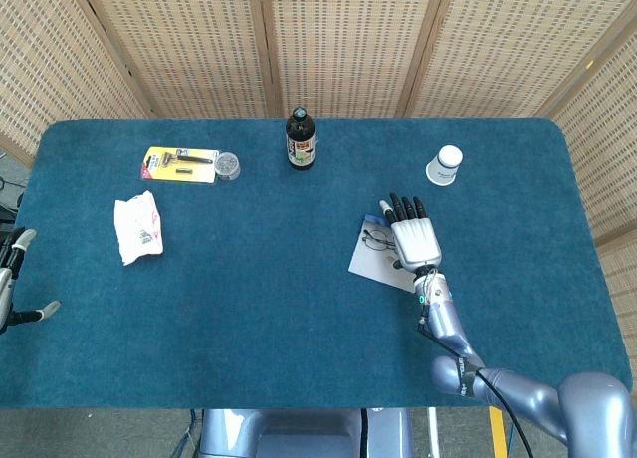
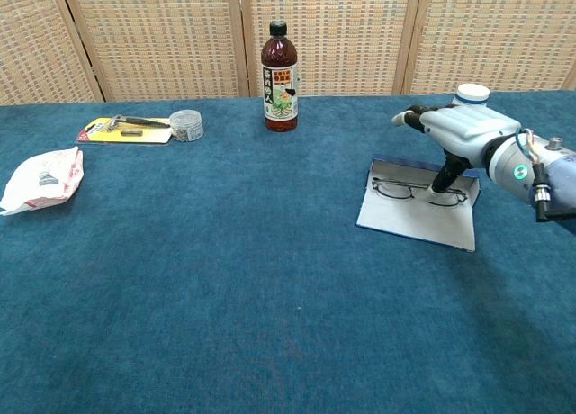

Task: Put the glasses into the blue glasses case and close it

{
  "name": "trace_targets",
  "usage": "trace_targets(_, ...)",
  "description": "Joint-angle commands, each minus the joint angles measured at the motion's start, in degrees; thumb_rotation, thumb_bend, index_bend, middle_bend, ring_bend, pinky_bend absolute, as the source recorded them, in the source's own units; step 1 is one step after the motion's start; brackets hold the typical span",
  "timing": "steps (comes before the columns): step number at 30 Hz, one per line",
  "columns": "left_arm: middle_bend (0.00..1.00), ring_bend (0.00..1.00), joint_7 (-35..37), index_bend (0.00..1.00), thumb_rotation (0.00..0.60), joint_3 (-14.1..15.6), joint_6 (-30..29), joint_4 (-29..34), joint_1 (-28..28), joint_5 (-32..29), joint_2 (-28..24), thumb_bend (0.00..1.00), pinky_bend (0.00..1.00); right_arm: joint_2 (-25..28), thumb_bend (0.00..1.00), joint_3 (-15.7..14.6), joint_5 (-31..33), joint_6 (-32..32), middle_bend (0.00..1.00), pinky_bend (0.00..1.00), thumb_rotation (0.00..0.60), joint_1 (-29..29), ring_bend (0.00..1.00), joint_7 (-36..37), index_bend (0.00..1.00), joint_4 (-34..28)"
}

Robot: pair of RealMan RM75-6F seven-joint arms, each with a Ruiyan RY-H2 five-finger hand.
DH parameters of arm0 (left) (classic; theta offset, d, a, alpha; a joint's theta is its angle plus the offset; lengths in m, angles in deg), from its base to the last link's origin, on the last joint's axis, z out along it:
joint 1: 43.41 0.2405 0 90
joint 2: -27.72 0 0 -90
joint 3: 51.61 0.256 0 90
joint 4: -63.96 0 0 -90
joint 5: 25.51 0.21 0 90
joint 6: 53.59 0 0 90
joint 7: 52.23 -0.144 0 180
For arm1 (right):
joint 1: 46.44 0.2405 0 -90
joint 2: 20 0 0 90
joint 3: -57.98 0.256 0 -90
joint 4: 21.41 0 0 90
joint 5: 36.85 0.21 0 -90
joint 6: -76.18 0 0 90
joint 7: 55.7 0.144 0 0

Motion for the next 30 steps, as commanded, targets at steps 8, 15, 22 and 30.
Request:
trace_targets(8,0.0,0.0,0.03,0.0,0.6,0.12,-0.26,0.15,0.12,0.29,-0.04,0.0,0.0,3.41,0.25,-3.85,-4.89,5.23,0.0,0.0,0.6,-3.56,0.0,-0.38,0.23,-11.99)
trace_targets(15,0.0,0.0,0.57,0.0,0.6,0.16,-0.65,0.19,0.31,0.69,-0.26,0.0,0.0,-0.65,0.36,-5.15,-3.48,4.69,0.0,0.0,0.6,-3.77,0.0,-2.17,0.34,-7.12)
trace_targets(22,0.0,0.0,0.72,0.0,0.6,0.09,-0.32,0.05,0.2,0.45,-0.29,0.0,0.0,-2.82,0.36,-6.7,-5.44,5.17,0.0,0.0,0.6,-4.21,0.0,-2.65,0.35,-4.57)
trace_targets(30,0.0,0.0,0.36,0.0,0.6,0.15,-0.18,0.12,0.11,0.41,-0.21,0.0,0.0,-5.29,0.36,-8.15,-8.47,6.28,0.0,0.0,0.6,-5.02,0.0,-2.38,0.35,-1.01)
